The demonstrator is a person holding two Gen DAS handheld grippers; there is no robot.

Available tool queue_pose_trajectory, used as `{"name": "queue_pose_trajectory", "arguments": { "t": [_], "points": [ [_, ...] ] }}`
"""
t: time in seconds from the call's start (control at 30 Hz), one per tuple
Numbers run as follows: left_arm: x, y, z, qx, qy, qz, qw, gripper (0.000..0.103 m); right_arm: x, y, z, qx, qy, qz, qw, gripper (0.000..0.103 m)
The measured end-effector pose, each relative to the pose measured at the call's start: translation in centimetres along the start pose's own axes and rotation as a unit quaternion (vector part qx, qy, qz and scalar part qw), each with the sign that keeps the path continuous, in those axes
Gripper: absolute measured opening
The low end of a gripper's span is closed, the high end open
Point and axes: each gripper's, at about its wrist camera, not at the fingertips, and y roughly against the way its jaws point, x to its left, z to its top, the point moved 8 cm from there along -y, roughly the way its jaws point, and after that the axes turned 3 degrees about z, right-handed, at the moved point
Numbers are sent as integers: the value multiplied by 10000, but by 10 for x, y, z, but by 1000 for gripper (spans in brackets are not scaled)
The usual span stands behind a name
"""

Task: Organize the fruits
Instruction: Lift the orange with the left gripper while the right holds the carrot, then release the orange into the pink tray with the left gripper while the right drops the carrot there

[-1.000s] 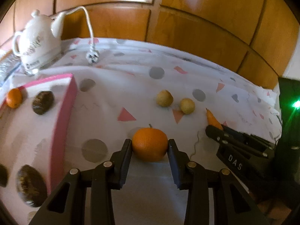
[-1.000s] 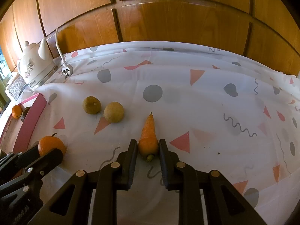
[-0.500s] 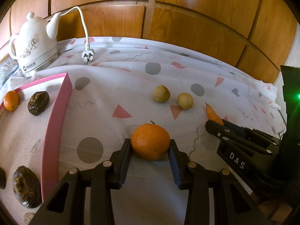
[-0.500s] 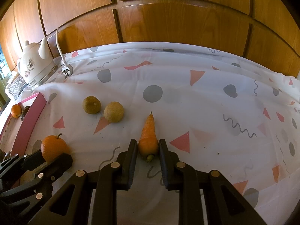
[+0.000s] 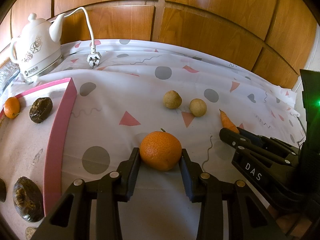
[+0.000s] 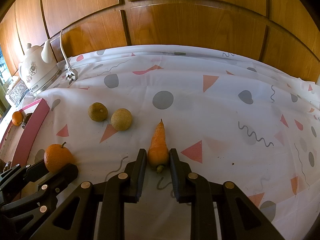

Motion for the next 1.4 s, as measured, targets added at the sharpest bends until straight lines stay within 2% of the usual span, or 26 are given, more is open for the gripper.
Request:
{"name": "queue_pose_trajectory", "arguments": {
  "t": [0.33, 0.83, 1.1, 1.4],
  "points": [
    [3, 8, -2, 123, 8, -32, 9999, 38, 0, 1, 0, 2, 11, -14, 10000, 23],
    [13, 53, -17, 130, 32, -192, 9997, 38, 5, 3, 0, 125, 245, -192, 9994, 22],
    [13, 75, -19, -102, -141, -257, 9995, 38, 19, 29, -27, 213, 303, 7, 9993, 21],
    [26, 97, -20, -280, -107, -267, 9992, 39, 37, 52, -53, 89, 403, -172, 9990, 21]
  ]
}}
